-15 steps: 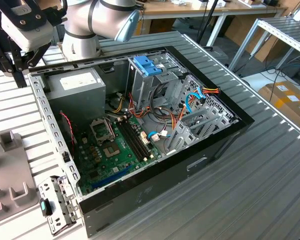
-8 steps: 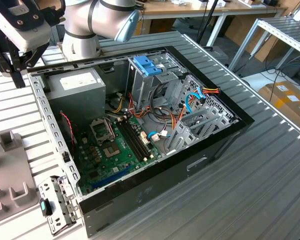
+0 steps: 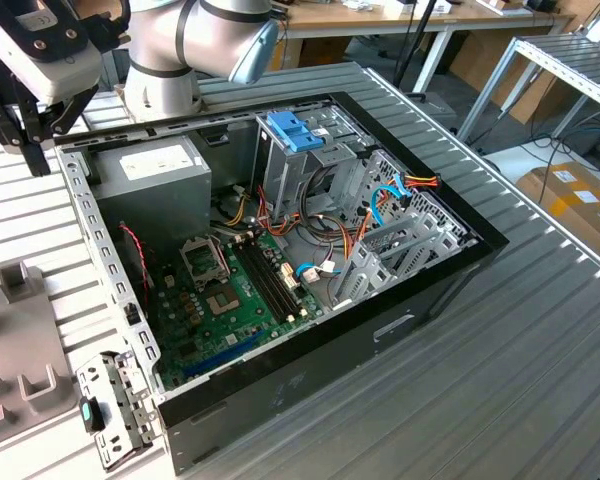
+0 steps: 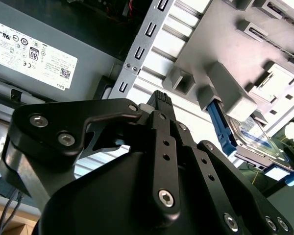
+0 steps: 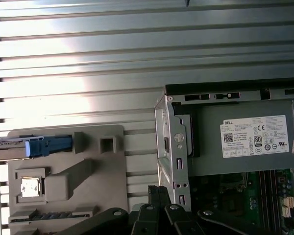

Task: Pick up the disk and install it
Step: 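Reach for the disk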

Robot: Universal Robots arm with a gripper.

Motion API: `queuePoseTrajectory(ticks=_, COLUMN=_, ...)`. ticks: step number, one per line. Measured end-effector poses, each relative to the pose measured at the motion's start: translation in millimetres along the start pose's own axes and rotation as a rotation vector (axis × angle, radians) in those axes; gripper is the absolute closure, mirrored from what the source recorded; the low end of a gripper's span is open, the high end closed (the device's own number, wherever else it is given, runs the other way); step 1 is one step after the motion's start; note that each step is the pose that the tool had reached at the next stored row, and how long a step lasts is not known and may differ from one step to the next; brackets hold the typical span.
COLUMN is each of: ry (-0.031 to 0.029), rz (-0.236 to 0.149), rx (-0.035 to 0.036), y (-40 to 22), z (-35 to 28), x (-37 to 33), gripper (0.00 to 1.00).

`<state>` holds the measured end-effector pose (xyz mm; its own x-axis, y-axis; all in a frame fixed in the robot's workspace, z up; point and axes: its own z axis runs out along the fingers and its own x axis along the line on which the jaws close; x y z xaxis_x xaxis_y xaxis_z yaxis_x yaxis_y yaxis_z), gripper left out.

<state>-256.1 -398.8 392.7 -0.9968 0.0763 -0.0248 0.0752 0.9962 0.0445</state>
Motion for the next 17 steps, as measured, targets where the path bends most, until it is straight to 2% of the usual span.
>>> queuePoseTrajectory(ticks=13, ry=-0.0001, rz=0.000, rx=0.0000, y=-0.8, z=-0.3, x=10.2, gripper=0.89)
queuePoseTrajectory(ticks=17, ry=0.0000, rz=0.000, rx=0.0000, y=-0.9, z=-0.3, x=11.3, gripper=0.89)
